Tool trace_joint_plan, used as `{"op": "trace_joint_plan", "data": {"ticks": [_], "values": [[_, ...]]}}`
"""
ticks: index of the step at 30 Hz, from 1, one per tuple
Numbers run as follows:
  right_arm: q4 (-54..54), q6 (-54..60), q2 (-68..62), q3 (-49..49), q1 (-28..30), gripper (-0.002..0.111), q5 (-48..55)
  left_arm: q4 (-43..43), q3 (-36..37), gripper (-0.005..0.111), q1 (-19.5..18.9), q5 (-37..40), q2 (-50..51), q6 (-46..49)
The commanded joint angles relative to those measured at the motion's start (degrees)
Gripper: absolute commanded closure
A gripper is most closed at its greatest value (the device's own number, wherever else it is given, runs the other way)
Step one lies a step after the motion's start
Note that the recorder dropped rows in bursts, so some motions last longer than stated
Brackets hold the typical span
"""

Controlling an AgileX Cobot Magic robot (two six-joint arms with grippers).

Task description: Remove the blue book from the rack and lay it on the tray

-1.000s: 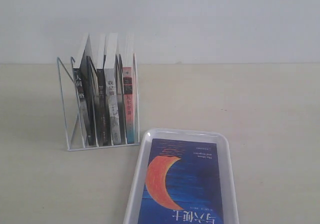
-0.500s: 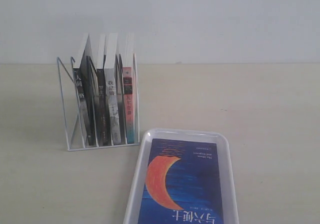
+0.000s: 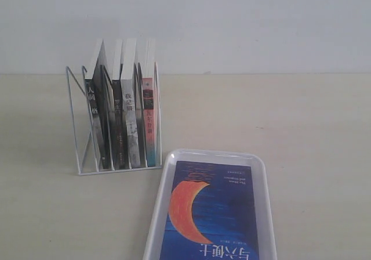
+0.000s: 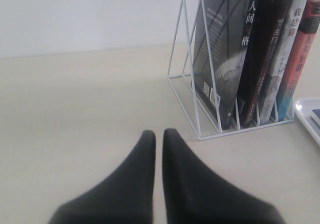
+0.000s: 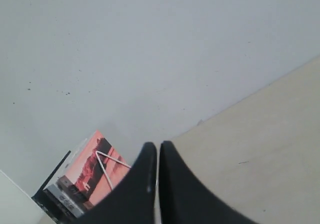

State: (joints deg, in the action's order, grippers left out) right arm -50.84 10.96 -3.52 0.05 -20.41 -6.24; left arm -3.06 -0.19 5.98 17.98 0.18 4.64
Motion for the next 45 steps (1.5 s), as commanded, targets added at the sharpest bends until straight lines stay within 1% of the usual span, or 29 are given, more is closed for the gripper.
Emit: {"op": "trace_joint_plan", "data": {"ticks": [1, 3, 4, 6, 13, 19, 23, 27, 31, 45], "values": [[28.63, -16.75, 1.06, -0.05, 0.42, 0.107, 0.82, 0.00, 0.19, 0.102, -0.20, 0.04, -0.18, -0.38], [47.86, -27.89, 1.81, -0.05, 0.42, 0.107, 1.76, 0.00, 0.19, 0.102, -0.20, 0.04, -0.18, -0.38], [54.69, -32.22, 2.11, -0.05, 0.42, 0.107, 2.21, 0.00, 0.19, 0.102, -0.20, 0.04, -0.18, -0.38], [60.16, -34.90, 2.40, -0.05, 0.42, 0.107, 3.87, 0.00, 0.19, 0.102, -0.20, 0.04, -0.18, -0.38], [60.28, -34.44, 2.40, -0.05, 0.42, 0.107, 17.11, 0.00, 0.19, 0.102, -0.20, 0.04, -0.18, -0.38], [63.25, -34.24, 2.40, -0.05, 0.55, 0.107, 21.27, 0.00, 0.19, 0.102, -0.20, 0.04, -0.18, -0.38], [63.14, -34.61, 3.52, -0.05, 4.44, 0.107, 25.72, 0.00, 0.19, 0.102, -0.20, 0.04, -0.18, -0.38], [63.16, -34.61, 3.52, -0.05, 9.27, 0.107, 25.84, 0.00, 0.19, 0.102, -0.20, 0.04, -0.18, -0.38], [63.12, -34.61, 3.52, -0.05, 12.51, 0.107, 25.99, 0.00, 0.19, 0.102, -0.20, 0.04, -0.18, -0.38], [62.67, -34.91, 3.52, -0.05, 12.52, 0.107, 25.99, 0.00, 0.19, 0.102, -0.20, 0.04, -0.18, -0.38]]}}
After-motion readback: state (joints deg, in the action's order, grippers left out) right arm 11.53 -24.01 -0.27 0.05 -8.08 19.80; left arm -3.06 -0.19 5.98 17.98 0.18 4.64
